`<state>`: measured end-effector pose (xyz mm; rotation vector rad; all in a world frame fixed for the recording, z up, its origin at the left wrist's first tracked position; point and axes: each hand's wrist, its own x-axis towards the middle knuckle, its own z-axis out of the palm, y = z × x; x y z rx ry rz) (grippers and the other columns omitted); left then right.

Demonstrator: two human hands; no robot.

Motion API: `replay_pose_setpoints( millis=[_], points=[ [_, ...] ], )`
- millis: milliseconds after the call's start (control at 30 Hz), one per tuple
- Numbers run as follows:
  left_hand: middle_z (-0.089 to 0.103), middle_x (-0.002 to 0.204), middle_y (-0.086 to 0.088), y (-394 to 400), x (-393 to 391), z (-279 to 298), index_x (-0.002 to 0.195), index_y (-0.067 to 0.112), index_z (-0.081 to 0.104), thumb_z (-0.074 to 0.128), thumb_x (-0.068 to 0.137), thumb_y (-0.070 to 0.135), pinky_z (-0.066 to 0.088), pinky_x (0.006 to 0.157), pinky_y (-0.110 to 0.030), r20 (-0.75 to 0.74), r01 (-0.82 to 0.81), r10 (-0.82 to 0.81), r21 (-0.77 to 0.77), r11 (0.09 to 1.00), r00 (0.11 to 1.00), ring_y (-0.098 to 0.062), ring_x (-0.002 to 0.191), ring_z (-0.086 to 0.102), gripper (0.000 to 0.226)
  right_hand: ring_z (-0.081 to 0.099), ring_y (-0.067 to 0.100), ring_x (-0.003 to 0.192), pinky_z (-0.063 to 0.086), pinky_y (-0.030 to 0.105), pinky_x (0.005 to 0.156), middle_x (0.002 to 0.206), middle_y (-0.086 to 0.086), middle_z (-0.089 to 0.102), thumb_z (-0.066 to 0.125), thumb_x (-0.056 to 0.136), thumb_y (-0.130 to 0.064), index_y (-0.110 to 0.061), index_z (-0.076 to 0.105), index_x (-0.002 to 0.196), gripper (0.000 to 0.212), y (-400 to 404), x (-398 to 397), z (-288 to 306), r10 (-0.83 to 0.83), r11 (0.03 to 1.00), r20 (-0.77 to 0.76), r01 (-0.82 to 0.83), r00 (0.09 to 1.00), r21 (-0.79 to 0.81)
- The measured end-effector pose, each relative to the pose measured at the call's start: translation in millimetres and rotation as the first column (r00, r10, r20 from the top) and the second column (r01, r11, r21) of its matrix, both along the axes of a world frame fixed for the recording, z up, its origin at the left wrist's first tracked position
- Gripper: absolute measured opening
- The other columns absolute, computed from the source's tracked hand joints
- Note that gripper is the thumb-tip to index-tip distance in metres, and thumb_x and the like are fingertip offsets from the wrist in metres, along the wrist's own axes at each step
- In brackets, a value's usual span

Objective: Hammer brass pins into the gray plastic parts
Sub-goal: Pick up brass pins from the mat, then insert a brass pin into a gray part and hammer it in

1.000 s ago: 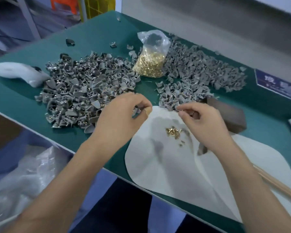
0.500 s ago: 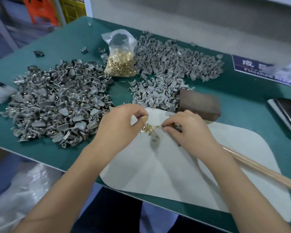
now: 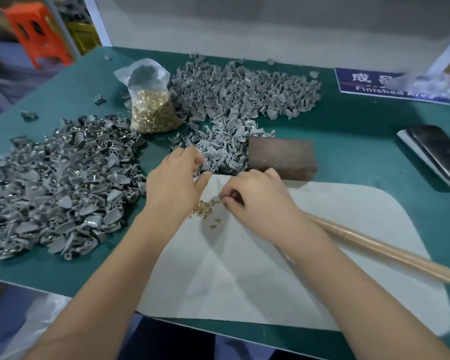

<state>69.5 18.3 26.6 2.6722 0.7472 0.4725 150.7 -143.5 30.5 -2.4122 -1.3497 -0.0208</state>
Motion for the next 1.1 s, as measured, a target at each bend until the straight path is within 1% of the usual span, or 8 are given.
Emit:
replay_pose_setpoints(
  millis=[133, 300, 433, 500, 667, 933, 1033, 1100],
  points=[
    [0.060, 0.108, 0.012, 0, 2, 1, 0.108, 0.031, 0.057, 0.064, 0.094, 0.038, 0.052, 0.082, -0.041, 0.024, 0.002, -0.002, -0.015, 1.000, 1.000, -0.015, 0.103, 0.059, 0.016, 0.057, 0.012, 0.093, 0.032, 0.034, 0.088, 0.084, -0.014, 0.061, 0.060, 0.090, -0.038, -0.031, 0.064, 0.083, 0.011, 1, 1, -1, -0.006, 1.000, 0.003, 0.006, 1.000, 0.031],
    [0.060, 0.104, 0.014, 3, 2, 2, 0.100, 0.035, 0.058, 0.068, 0.094, 0.040, 0.051, 0.079, -0.039, 0.030, 0.016, -0.015, -0.032, 0.999, 0.999, -0.012, 0.100, 0.058, 0.013, 0.055, 0.009, 0.076, 0.041, 0.039, 0.087, 0.074, -0.014, 0.060, 0.067, 0.081, -0.023, -0.026, 0.060, 0.080, 0.008, -19, 17, 14, -0.063, 0.944, -0.105, 0.093, 0.992, 0.317],
    [0.059, 0.098, 0.019, 8, 2, 3, 0.092, 0.040, 0.058, 0.068, 0.094, 0.039, 0.043, 0.066, -0.029, 0.044, 0.013, -0.012, -0.041, 0.999, 0.999, -0.003, 0.089, 0.056, 0.011, 0.058, 0.015, 0.073, 0.051, 0.040, 0.072, 0.074, -0.010, 0.060, 0.065, 0.078, -0.016, -0.024, 0.057, 0.081, 0.011, -43, 42, 21, -0.120, 0.863, -0.217, 0.210, 0.969, 0.460],
    [0.058, 0.095, 0.021, 10, 3, 4, 0.089, 0.041, 0.056, 0.067, 0.094, 0.043, 0.036, 0.060, -0.023, 0.039, -0.009, 0.010, -0.019, 1.000, 0.999, 0.001, 0.082, 0.052, 0.012, 0.057, 0.018, 0.074, 0.051, 0.044, 0.071, 0.075, -0.009, 0.059, 0.064, 0.077, -0.016, -0.024, 0.057, 0.082, 0.012, -56, 56, 19, -0.173, 0.832, -0.265, 0.285, 0.949, 0.476],
    [0.059, 0.085, 0.015, 3, 12, 6, 0.089, 0.035, 0.053, 0.059, 0.092, 0.061, 0.053, 0.067, -0.034, -0.078, -0.092, 0.091, -0.010, 0.996, 0.993, -0.009, 0.077, 0.058, 0.027, 0.059, 0.014, 0.075, 0.053, 0.041, 0.075, 0.077, -0.009, 0.063, 0.063, 0.079, -0.018, -0.026, 0.061, 0.083, 0.009, -75, 78, 12, -0.281, 0.733, -0.353, 0.437, 0.892, 0.521],
    [0.060, 0.075, 0.011, 1, 21, 9, 0.079, 0.030, 0.051, 0.060, 0.095, 0.052, 0.049, 0.058, -0.030, -0.131, -0.121, 0.127, 0.054, 0.991, 0.983, -0.010, 0.067, 0.056, 0.028, 0.062, 0.014, 0.075, 0.055, 0.046, 0.075, 0.076, -0.013, 0.065, 0.067, 0.084, -0.017, -0.028, 0.065, 0.084, 0.012, -76, 86, 3, -0.266, 0.772, -0.373, 0.428, 0.889, 0.470],
    [0.059, 0.085, 0.012, 0, 19, 9, 0.084, 0.030, 0.052, 0.061, 0.095, 0.048, 0.041, 0.056, -0.029, -0.144, -0.105, 0.123, 0.127, 0.986, 0.982, -0.013, 0.072, 0.057, 0.023, 0.063, 0.012, 0.076, 0.056, 0.045, 0.075, 0.077, -0.015, 0.066, 0.069, 0.085, -0.017, -0.031, 0.065, 0.083, 0.014, -76, 88, 2, -0.272, 0.772, -0.365, 0.429, 0.890, 0.470],
    [0.060, 0.104, 0.007, -3, 18, 9, 0.100, 0.030, 0.055, 0.056, 0.098, 0.051, 0.041, 0.060, -0.031, -0.186, -0.099, 0.135, 0.191, 0.976, 0.973, -0.021, 0.082, 0.062, 0.021, 0.063, 0.012, 0.077, 0.056, 0.044, 0.076, 0.078, -0.016, 0.067, 0.070, 0.086, -0.017, -0.032, 0.065, 0.083, 0.016, -76, 88, 2, -0.277, 0.775, -0.357, 0.427, 0.892, 0.466]
  ],
)
